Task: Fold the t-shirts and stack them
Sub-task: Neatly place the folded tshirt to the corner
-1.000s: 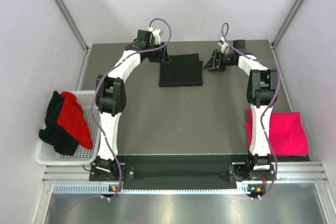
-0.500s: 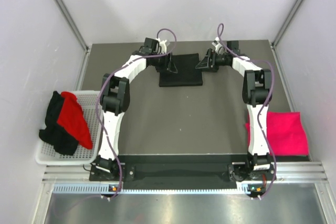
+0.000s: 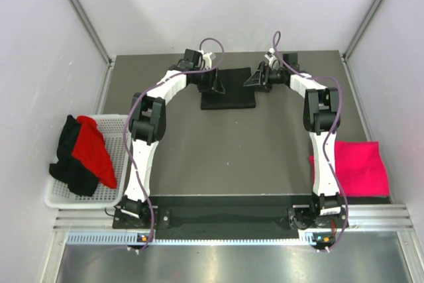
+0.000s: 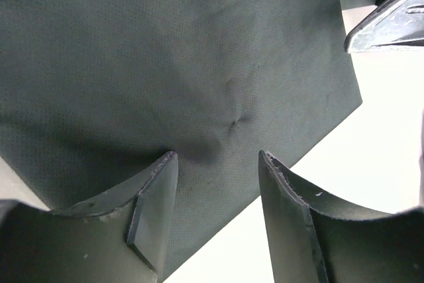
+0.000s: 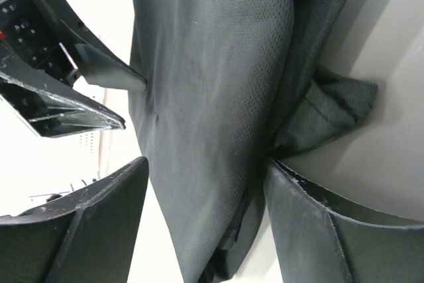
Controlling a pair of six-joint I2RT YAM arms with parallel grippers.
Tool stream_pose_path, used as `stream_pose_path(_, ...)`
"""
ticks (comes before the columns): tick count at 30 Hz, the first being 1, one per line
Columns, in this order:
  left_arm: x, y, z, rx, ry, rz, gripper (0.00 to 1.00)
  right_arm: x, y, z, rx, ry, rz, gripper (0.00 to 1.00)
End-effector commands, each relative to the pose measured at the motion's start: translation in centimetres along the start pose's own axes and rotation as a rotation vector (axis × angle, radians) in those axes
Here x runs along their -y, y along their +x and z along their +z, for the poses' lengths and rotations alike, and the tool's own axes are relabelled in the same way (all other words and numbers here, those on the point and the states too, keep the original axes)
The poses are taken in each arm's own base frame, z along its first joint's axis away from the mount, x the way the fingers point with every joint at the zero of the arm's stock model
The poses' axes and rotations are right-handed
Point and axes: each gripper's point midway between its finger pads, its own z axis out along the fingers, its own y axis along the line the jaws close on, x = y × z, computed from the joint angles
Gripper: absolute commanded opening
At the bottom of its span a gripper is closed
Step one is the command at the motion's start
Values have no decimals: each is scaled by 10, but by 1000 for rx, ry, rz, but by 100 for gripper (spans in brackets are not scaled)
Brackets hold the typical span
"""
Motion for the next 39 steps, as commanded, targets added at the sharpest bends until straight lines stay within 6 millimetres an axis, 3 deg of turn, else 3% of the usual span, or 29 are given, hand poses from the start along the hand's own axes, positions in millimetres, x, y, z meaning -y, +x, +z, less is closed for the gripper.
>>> stream_pose_path(1, 8, -11, 5, 27, 14, 26, 56, 25, 29, 27, -52, 37, 72, 69)
stream_pose_path(8, 7, -9, 8, 18, 10, 27, 56, 22, 38, 42, -79, 35, 71, 63)
stream_pose_path(11, 9, -10, 8, 20, 10, 31, 56, 21, 43, 46, -94, 38, 67, 55)
stream_pose_path(14, 9, -12, 5, 24, 3, 44, 56, 22, 48, 50, -112, 52, 49, 42)
stream_pose_path(16, 9, -15, 0, 31, -13, 58, 56, 22, 47, 50, -112, 70, 4, 23)
stream_pose_path(19, 16, -32, -23, 73, -48, 108, 56, 15, 48, 44, -132, 88, -53, 1)
stream_pose_path(24, 26, -48, -65, 130, -72, 134, 56, -13, 39, 20, -144, 120, -215, 0)
stream_pose_path(25, 31, -57, -83, 162, -81, 149, 56, -16, 39, 14, -145, 136, -229, 0)
stream_pose_path(26, 33, -58, -92, 170, -89, 149, 56, -32, 35, 4, -140, 138, -258, 0)
stream_pose_path(27, 30, -52, -97, 162, -99, 144, 56, -32, 45, -1, -159, 141, -273, 0)
stream_pose_path(28, 39, -59, -116, 196, -110, 159, 56, -36, 48, -7, -161, 157, -280, 0)
stream_pose_path(29, 35, -49, -119, 182, -122, 155, 56, -53, 48, -19, -166, 158, -319, 0)
stream_pose_path(30, 38, -48, -126, 188, -129, 163, 56, -51, 60, -25, -193, 167, -329, 0)
stream_pose_path(31, 48, -52, -142, 217, -133, 179, 56, -66, 64, -36, -204, 175, -341, 0)
stream_pose_path(32, 46, -42, -144, 204, -138, 170, 56, -62, 81, -42, -236, 183, -320, 0)
stream_pose_path(34, 60, -44, -165, 253, -135, 193, 57, -66, 97, -54, -265, 194, -331, 0)
stream_pose_path(35, 58, -38, -166, 251, -148, 189, 57, -73, 114, -65, -283, 199, -319, 0)
stream_pose_path(39, 70, -36, -194, 305, -169, 216, 58, -86, 144, -103, -285, 294, -398, 0)
